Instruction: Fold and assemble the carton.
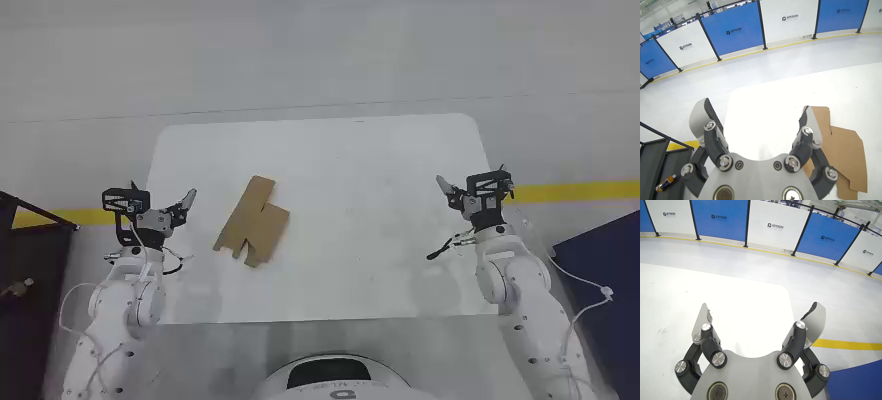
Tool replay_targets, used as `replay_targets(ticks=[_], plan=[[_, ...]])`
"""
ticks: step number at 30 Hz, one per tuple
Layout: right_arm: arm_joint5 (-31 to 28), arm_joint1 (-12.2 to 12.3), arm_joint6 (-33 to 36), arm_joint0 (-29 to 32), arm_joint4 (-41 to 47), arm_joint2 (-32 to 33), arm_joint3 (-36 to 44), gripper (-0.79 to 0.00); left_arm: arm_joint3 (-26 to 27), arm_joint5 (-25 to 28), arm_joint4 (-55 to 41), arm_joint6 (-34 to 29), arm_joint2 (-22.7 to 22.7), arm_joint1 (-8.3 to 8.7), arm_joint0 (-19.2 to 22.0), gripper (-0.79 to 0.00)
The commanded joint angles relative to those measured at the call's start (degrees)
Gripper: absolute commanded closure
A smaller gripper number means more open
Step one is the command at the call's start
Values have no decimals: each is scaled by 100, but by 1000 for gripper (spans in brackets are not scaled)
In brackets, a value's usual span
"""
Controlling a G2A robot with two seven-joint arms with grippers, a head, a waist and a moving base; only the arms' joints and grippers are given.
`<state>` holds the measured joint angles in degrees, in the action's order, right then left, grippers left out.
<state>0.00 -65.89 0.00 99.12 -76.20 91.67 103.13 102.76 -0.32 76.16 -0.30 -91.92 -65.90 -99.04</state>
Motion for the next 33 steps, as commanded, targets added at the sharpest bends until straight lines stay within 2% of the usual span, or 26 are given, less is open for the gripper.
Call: replay_targets(ticks=[1, 5, 8, 13, 15, 18, 20, 25, 29, 33], plan=[[0, 0, 0, 0, 0, 0, 0, -785, -121, -156, 106, -5, -60, -2, 63, -785], [0, 0, 0, 0, 0, 0, 0, -785, -251, -75, 609, 1201, -187, 15, -78, -785], [0, 0, 0, 0, 0, 0, 0, -785, -378, 167, 809, 2019, -326, 36, -184, -785], [0, 0, 0, 0, 0, 0, 0, -785, -341, 694, 1489, 3512, -529, 101, -595, -785], [0, 0, 0, 0, 0, 0, 0, -785, -404, 870, 1633, 3855, -620, 122, -728, -785], [0, 0, 0, 0, 0, 0, 0, -785, -494, 1304, 1775, 4004, -709, 158, -899, -785], [0, 0, 0, 0, 0, 0, 0, -785, -504, 1473, 2255, 4024, -722, 194, -1013, -785], [0, 0, 0, 0, 0, 0, 0, -785, -602, 1337, 3356, 4290, -579, 243, -1172, -785], [0, 0, 0, 0, 0, 0, 0, -785, -709, 1244, 3925, 3915, -326, 249, -1045, -785], [0, 0, 0, 0, 0, 0, 0, -785, -684, 1376, 4025, 3541, -7, 229, -919, -785]])
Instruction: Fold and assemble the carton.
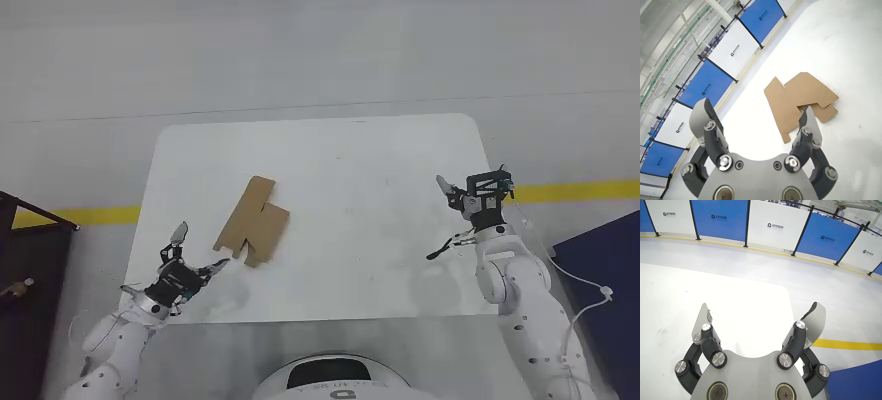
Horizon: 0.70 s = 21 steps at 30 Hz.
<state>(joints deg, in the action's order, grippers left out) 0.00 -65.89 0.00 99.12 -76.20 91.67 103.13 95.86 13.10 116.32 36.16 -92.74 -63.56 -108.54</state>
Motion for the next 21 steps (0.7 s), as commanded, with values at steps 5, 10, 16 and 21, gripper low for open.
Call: replay_targets(ticks=[5, 10, 16, 21], plan=[[0, 0, 0, 0, 0, 0, 0, -785, -101, 202, 132, -749, 480, -38, 322, -785], [0, 0, 0, 0, 0, 0, 0, -785, -318, 157, 363, -1294, 837, -73, 711, -785], [0, 0, 0, 0, 0, 0, 0, -785, -356, 30, 781, -1486, 1082, -76, 887, -785], [0, 0, 0, 0, 0, 0, 0, -785, -237, -36, 1174, -1532, 970, -22, 733, -785]])
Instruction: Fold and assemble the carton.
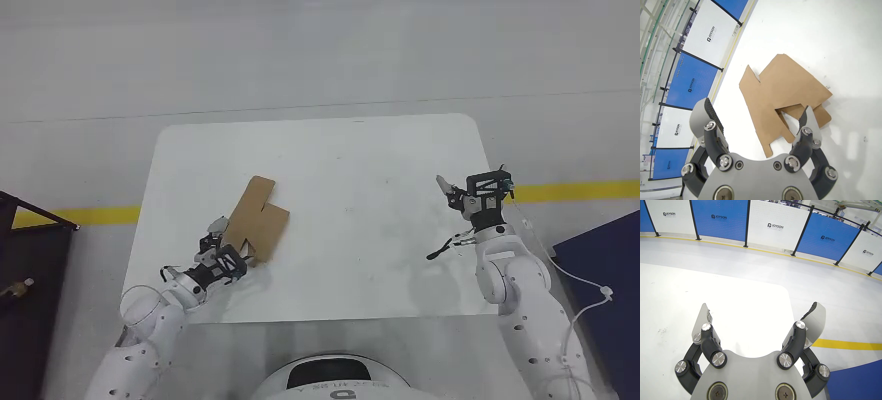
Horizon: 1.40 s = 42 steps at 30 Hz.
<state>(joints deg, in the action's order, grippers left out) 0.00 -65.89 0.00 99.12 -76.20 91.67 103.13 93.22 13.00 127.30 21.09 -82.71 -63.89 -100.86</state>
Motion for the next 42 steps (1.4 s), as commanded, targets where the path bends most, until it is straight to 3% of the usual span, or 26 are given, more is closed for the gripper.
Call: replay_targets(ticks=[1, 13, 24, 35, 42], plan=[[0, 0, 0, 0, 0, 0, 0, -785, 58, -81, 154, -63, -64, 19, -64, -785], [0, 0, 0, 0, 0, 0, 0, -785, -82, -459, 740, -486, 284, -3, 195, -785], [0, 0, 0, 0, 0, 0, 0, -785, -189, -436, 1044, -658, 623, -27, 473, -785], [0, 0, 0, 0, 0, 0, 0, -785, -134, -666, 1705, -1063, 759, -17, 559, -785], [0, 0, 0, 0, 0, 0, 0, -785, -375, -837, 1952, -1214, 874, -34, 708, -785]])
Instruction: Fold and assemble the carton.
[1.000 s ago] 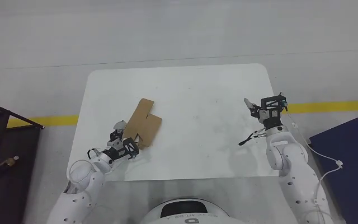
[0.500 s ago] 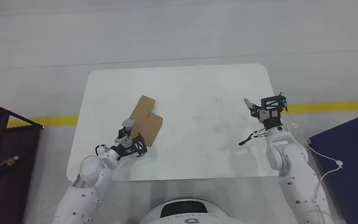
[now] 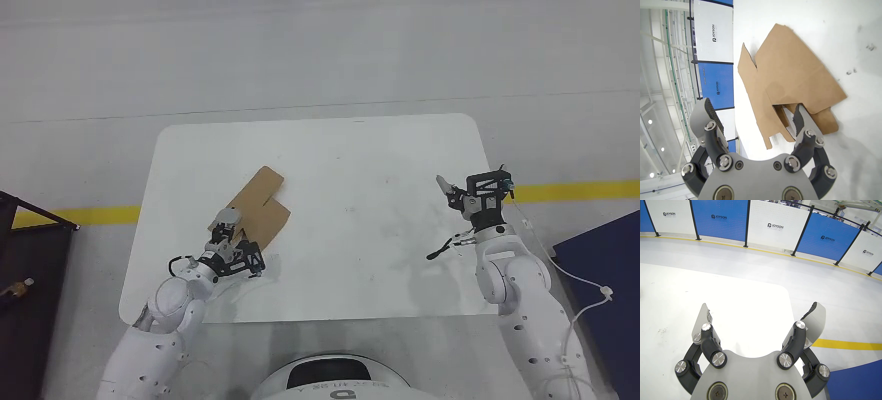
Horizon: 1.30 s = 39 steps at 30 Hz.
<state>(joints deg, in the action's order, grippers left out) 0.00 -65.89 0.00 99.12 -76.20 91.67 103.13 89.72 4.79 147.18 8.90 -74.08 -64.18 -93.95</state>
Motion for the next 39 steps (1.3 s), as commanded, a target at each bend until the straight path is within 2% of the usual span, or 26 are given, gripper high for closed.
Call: replay_targets(ticks=[1, 2, 3, 4, 5, 6, 8, 9, 19, 24, 29, 30, 31, 32, 39], plan=[[0, 0, 0, 0, 0, 0, 0, -785, -43, -27, -58, 12, 21, -8, 36, -785], [0, 0, 0, 0, 0, 0, 0, -785, -51, -44, -92, 29, 30, -12, 52, -745], [0, 0, 0, 0, 0, 0, 0, -785, -60, -50, -189, 67, 39, -19, 59, -646], [0, 0, 0, 0, 0, 0, 0, -785, -74, -41, -257, 101, 40, -22, 69, -456], [0, 0, 0, 0, 0, 0, 0, -785, -91, -35, -275, 114, 38, -22, 80, -323], [0, 0, 0, 0, 0, 0, 0, -785, -112, -24, -283, 126, 43, -22, 86, -246], [0, 0, 0, 0, 0, 0, 0, -785, -162, -23, -307, 145, 46, -23, 102, -40], [0, 0, 0, 0, 0, 0, 0, -785, -182, -35, -308, 155, 44, -22, 105, 0], [0, 0, 0, 0, 0, 0, 0, -785, -71, -210, -621, 269, -296, 19, -71, 0], [0, 0, 0, 0, 0, 0, 0, -785, 139, -299, -1173, 425, -499, 22, -253, 0], [0, 0, 0, 0, 0, 0, 0, -785, 268, -67, -1616, 589, -845, 65, -511, 0], [0, 0, 0, 0, 0, 0, 0, -785, 252, -30, -1651, 591, -900, 73, -537, -240], [0, 0, 0, 0, 0, 0, 0, -785, 237, 18, -1713, 589, -927, 75, -553, -640], [0, 0, 0, 0, 0, 0, 0, -785, 226, 62, -1804, 606, -936, 74, -554, -785], [0, 0, 0, 0, 0, 0, 0, -785, 142, 181, -1726, 636, -818, 73, -504, -785]])
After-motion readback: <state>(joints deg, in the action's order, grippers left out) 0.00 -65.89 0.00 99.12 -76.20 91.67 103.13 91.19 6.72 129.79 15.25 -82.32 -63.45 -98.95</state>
